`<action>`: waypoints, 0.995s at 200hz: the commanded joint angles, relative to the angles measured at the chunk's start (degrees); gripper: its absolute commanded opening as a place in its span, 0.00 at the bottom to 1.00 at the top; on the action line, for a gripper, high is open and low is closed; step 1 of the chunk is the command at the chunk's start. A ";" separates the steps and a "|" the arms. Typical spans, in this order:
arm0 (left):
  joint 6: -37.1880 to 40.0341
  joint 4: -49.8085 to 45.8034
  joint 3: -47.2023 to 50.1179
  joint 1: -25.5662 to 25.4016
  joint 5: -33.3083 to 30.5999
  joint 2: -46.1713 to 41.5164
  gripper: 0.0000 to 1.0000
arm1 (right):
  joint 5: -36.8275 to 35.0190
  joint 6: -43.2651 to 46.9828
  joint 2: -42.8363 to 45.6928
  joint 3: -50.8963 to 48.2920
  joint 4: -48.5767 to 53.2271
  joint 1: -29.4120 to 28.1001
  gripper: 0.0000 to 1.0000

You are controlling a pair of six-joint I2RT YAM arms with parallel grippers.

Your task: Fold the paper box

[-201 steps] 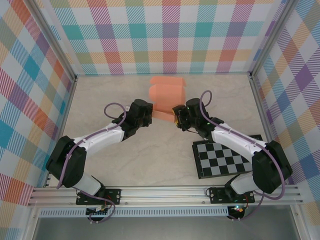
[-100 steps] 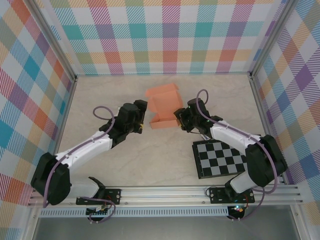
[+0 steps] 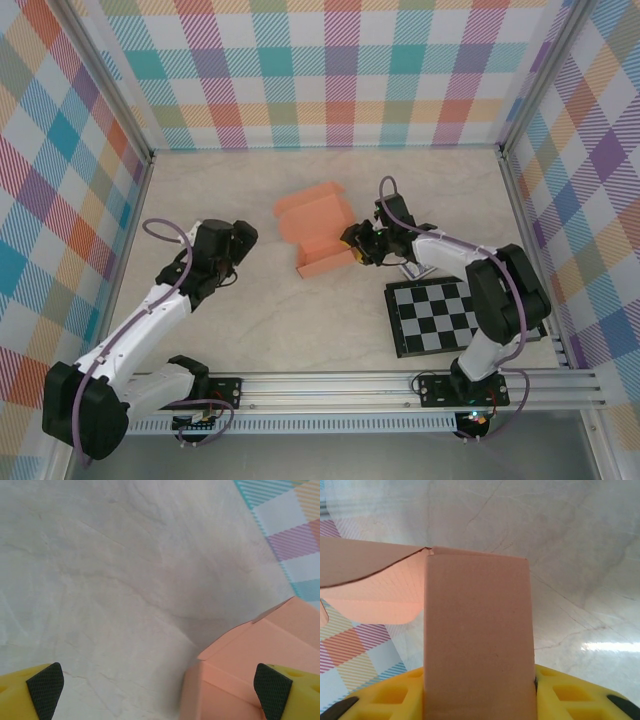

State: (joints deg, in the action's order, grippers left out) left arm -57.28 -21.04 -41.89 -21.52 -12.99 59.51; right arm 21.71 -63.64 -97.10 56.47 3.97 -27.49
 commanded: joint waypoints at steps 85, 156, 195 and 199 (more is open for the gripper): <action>8.71 -3.49 2.02 2.01 -2.78 0.75 1.00 | 11.33 12.78 -8.98 2.73 -1.58 2.35 0.48; 9.02 -2.69 3.48 2.09 -1.41 0.40 1.00 | 6.81 18.23 -4.59 1.83 3.47 5.13 0.62; 11.76 0.07 3.48 2.01 3.66 0.90 1.00 | 7.46 22.01 -1.74 0.05 5.94 6.57 0.63; 12.39 0.81 3.59 1.96 5.01 0.98 1.00 | 7.39 22.49 -1.50 0.11 6.30 6.57 0.64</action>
State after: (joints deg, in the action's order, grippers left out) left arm -48.27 -22.57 -38.79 -20.29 -12.71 60.05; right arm 28.95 -45.60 -101.06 57.39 6.92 -21.41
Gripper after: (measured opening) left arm 0.999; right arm 0.633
